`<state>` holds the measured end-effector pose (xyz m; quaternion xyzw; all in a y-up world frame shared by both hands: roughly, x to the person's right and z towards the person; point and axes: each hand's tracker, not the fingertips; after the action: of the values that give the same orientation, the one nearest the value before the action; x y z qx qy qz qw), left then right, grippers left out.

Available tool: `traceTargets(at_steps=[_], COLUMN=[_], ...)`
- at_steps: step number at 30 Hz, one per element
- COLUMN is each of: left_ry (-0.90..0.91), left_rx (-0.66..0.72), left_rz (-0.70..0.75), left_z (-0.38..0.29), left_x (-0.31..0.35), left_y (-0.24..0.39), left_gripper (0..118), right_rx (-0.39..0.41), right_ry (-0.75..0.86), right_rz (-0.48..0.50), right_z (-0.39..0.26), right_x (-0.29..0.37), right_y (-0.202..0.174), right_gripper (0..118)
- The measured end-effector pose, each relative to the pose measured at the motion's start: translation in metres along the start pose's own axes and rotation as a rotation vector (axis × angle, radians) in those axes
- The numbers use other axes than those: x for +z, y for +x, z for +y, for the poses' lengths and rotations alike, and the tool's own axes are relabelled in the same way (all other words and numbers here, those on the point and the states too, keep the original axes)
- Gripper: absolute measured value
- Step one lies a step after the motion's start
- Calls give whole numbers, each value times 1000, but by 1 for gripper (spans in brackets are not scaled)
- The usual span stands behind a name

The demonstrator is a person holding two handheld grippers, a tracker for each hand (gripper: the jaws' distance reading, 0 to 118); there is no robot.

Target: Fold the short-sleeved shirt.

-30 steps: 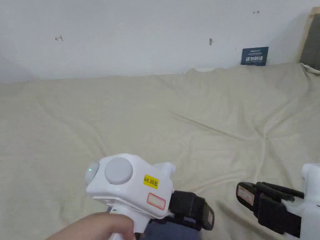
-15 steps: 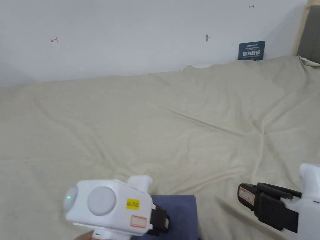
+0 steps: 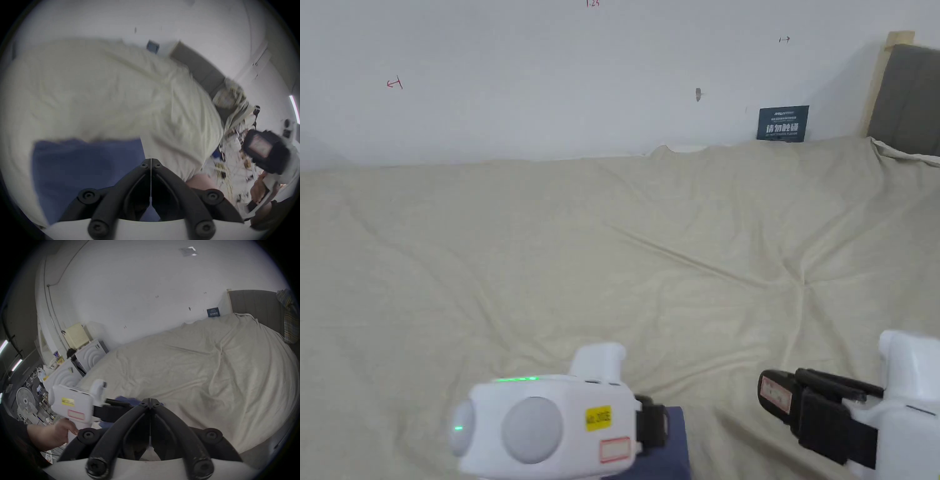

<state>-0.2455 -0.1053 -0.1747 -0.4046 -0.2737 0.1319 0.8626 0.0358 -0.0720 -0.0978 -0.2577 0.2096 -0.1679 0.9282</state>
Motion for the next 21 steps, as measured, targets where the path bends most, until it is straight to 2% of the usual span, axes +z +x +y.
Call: traceTargets(at_steps=[3,5,6,9,11,12,13,14,16,17,19,21], left_ry=[288,512,615,847,908,962,1004,1044,960,902,885,900], left_rx=[-111,-174,-207,-284,-313,-309,-288,-287,-329,-299,-227,-220], left_rz=[91,268,348,474,568,632,681,702,715,744,705,709], left_z=[9,7,6,3,6,5,3,-3,-12,-16,-28,-37], left_x=[65,100,118,158,172,177,176,170,149,141,137,135], left_y=[1,2,1,-4,-4,-5,-9,-18,-38,-44,-51,-54], left_gripper=[1,1,1,1,1,1,1,1,1,1,1,1], right_rx=[45,102,163,323,408,469,496,488,435,376,309,268], right_ry=[115,194,259,464,593,670,723,743,664,578,529,539], right_rz=[29,46,19,-93,-144,-281,-403,-473,-385,-391,-508,-464], right_z=[13,21,25,37,41,37,34,28,21,17,7,2], right_x=[14,21,23,35,40,36,31,17,-1,-11,-19,-13], right_y=[-12,-22,-30,-56,-68,-75,-79,-72,-51,-44,-33,-24], right_gripper=[0,0,0,0,0,0,0,0,0,0,0,0])
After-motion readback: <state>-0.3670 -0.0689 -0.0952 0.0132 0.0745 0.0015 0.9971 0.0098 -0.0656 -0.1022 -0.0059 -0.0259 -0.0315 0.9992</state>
